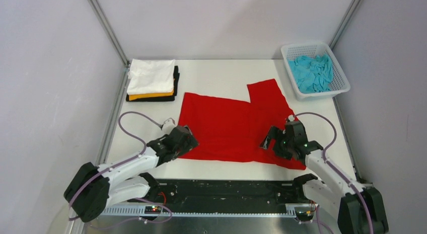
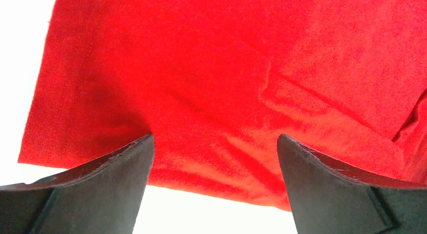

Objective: Fold and stack the t-shirts
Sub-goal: Fold the flattened tshirt in 1/3 of the way, then grab the side of the flattened tshirt furthest away from the robot with both arms

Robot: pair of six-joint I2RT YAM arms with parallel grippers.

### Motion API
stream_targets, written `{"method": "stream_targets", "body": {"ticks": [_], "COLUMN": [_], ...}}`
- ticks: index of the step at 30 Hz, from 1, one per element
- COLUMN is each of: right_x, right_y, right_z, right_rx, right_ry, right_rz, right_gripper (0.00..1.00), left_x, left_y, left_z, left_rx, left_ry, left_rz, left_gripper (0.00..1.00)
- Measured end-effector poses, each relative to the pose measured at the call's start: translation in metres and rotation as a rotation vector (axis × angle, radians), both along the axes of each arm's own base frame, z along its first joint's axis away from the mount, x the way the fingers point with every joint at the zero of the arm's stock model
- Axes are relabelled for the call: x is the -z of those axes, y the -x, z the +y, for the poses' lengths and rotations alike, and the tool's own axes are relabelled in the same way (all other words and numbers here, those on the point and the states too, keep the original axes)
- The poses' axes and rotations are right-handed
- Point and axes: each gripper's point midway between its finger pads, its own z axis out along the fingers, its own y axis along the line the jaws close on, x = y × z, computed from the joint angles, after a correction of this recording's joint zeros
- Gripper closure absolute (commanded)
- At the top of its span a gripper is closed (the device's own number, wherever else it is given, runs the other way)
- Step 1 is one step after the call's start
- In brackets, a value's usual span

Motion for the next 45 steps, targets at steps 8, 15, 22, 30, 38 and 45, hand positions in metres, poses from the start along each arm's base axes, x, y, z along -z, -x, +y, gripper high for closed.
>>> {"method": "stream_targets", "body": {"ticks": [8,15,22,30,38,45], "right_x": [-0.002,-0.012,-0.046,-0.157,-0.2,-0.163], "right_y": [0.027,0.045,0.035,-0.025,-0.123,-0.201], "right_z": [-0.011,-0.004,-0.001,0.0,0.008,0.0], "right_rx": [0.097,0.068,0.037,0.038,0.03,0.026], "right_ry": [-0.009,-0.033,-0.036,0.013,0.188,0.279], "right_rz": [0.035,0.012,-0.107,-0.399,-0.509,-0.472], "right_gripper": [0.0,0.01,0.01,0.01,0.01,0.01], "left_x": [-0.002,-0.001,-0.005,-0.103,-0.124,-0.058], "left_y": [0.042,0.063,0.086,0.027,-0.078,-0.164], "left_z": [-0.002,0.005,0.033,0.008,0.063,0.108], "left_rx": [-0.07,-0.097,-0.077,0.052,-0.144,-0.229], "left_ry": [0.057,0.044,-0.113,-0.162,-0.238,-0.301], "left_rz": [0.074,0.134,0.218,0.006,-0.062,0.132], "left_gripper": [0.0,0.0,0.0,0.0,0.0,0.0]}}
